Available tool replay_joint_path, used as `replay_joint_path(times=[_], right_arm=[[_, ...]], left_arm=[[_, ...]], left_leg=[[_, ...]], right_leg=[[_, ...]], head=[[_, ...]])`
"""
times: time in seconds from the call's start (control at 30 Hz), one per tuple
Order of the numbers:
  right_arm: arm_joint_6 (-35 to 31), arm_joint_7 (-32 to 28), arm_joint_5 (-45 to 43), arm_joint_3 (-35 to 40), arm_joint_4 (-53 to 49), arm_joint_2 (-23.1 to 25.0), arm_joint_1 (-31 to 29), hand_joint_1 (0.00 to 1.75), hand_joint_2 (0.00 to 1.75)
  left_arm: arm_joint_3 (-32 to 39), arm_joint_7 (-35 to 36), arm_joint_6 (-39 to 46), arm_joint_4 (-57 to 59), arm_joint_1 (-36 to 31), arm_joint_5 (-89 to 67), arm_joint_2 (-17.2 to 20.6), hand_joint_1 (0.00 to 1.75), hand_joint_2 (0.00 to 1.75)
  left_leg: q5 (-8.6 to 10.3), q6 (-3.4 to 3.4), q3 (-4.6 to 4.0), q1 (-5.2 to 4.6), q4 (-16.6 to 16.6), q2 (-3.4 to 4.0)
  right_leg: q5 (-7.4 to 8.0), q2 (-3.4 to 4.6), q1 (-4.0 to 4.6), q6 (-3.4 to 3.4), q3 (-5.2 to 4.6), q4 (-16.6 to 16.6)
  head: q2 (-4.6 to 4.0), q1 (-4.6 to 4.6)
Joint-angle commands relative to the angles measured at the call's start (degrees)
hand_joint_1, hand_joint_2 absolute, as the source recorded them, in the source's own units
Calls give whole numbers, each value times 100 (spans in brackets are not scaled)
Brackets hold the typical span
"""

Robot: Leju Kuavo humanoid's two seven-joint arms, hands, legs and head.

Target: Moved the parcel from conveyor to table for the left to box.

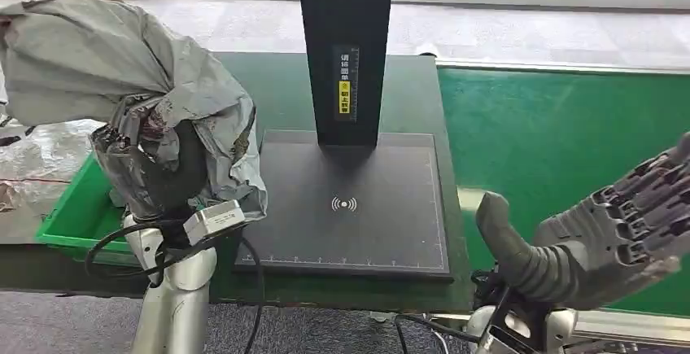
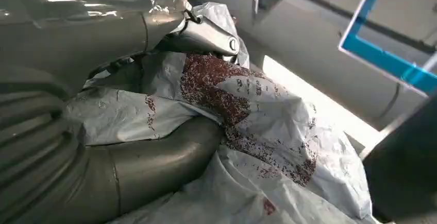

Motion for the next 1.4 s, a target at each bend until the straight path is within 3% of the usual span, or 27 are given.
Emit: replay_joint_path(times=[0.03, 0.37, 0.47, 0.53, 0.6, 0.7, 0.83, 0.87, 0.9, 0.93, 0.97, 1.03, 1.1, 1.2, 1.4], right_arm=[[-5, 11, -4, -122, 28, 190, 342, 0, 175], [-5, 11, 4, -117, 33, 190, 338, 0, 175], [-5, 11, 3, -59, 82, 190, 321, 0, 175], [-5, 11, 9, -5, 142, 190, 297, 0, 175], [-5, 11, 9, -5, 142, 190, 297, 0, 175], [-5, 11, -3, 53, 251, 190, 261, 0, 175], [-5, 11, -3, 53, 251, 190, 261, 0, 175], [-5, 11, -4, 47, 257, 190, 258, 0, 175], [-5, 11, 16, 153, 243, 190, 327, 0, 175], [-5, 11, 20, 164, 238, 190, 332, 0, 175], [-5, 11, 14, 179, 241, 190, 329, 0, 175], [-5, 11, -3, 187, 274, 190, 307, 0, 175], [-5, 11, 1, 218, 335, 190, 267, 0, 175], [-5, 11, -17, 228, 381, 190, 227, 0, 175], [-5, 11, -3, 225, 435, 190, 201, 0, 175]], left_arm=[[699, 9, -44, -405, 144, -26, -24, 175, 175], [781, 91, -44, -372, 114, -114, -24, 175, 175], [1256, 166, -44, 69, -93, -214, -24, 175, 175], [1934, 119, -44, 676, -415, -247, -24, 175, 175], [1934, 119, -44, 676, -415, -247, -24, 175, 175], [2620, -36, -44, 1361, -766, -267, -24, 175, 175], [2620, -36, -44, 1361, -766, -267, -24, 175, 175], [2790, -143, -44, 1543, -871, -263, -24, 175, 175], [3949, 93, -44, 3603, -1685, -979, 115, 175, 175], [3950, 173, -44, 3930, -1831, -868, 305, 175, 175], [4321, 97, -44, 4097, -1960, -1200, 86, 175, 175], [4546, 166, -44, 4632, -2212, -1340, 264, 175, 175], [4783, 730, -44, 5130, -2430, -1871, 326, 175, 175], [5126, 669, -44, 5364, -2540, -2087, 429, 175, 175], [5083, 858, -44, 5589, -2606, -2336, 464, 175, 175]], left_leg=[[-1, 0, 13, 2, -9, 3], [-1, -1, 33, 5, -25, 0], [0, 0, 30, 5, -22, -3], [2, -1, 27, 3, -20, -2], [4, -3, 27, 2, -18, -4], [6, -3, 24, 4, -20, -6], [7, -3, 25, 5, -21, -6], [3, -3, 19, 1, -11, -4], [14, -6, 38, 1, -34, -8], [26, -7, 53, 7, -61, -11], [23, -1, 44, 0, -44, -21], [22, -9, 48, 2, -38, -7], [18, -8, 28, 2, -19, -21], [13, -7, 30, -1, -16, -2], [14, -9, 31, 4, -22, -10]], right_leg=[[0, 5, 3, -2, 12, -10], [2, 4, 6, -4, 33, -28], [2, 1, 6, -5, 30, -25], [4, 2, 3, -4, 26, -20], [4, 1, 3, -5, 23, -16], [6, -1, 5, -5, 21, -19], [6, -1, 5, -6, 22, -21], [2, 1, 2, -4, 14, -9], [11, 1, 2, -9, 30, -28], [22, 0, 9, -14, 47, -56], [14, -18, 2, -8, 47, -38], [14, -3, 2, -11, 39, -30], [8, -14, 4, -8, 30, -17], [10, 5, 2, -7, 24, -12], [11, 0, 5, -9, 30, -20]], head=[[0, 0], [0, 0], [0, 0], [0, -2], [0, -2], [0, -2], [0, -2], [0, -2], [0, -2], [0, -2], [0, -2], [0, -2], [0, -2], [0, -2], [0, -2]])
